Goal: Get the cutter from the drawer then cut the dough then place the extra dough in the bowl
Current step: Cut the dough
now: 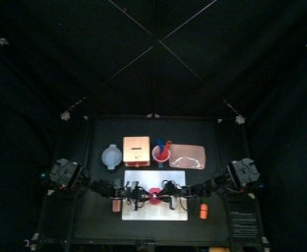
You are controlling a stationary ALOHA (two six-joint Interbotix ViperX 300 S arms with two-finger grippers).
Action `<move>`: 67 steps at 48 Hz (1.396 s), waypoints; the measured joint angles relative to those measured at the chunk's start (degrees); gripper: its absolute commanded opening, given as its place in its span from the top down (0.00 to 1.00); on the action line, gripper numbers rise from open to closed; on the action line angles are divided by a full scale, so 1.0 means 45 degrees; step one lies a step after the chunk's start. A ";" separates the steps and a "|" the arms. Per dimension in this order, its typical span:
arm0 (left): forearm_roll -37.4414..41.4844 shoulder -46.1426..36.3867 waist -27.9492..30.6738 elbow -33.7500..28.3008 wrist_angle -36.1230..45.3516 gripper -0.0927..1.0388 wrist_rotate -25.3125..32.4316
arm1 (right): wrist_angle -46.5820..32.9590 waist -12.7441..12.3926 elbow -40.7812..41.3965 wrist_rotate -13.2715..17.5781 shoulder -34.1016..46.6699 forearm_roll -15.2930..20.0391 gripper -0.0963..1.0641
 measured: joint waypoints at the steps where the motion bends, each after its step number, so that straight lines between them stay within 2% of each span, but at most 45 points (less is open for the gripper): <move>1: -0.0020 0.0000 0.0000 -0.0020 0.0039 0.38 0.0000 | 0.0000 0.0000 0.0000 0.0020 0.0020 0.0020 0.42; 67: -0.0742 0.0098 -0.0098 -0.0137 0.0742 0.38 0.0020 | -0.0020 0.0039 -0.0137 0.0000 0.0703 0.0469 0.42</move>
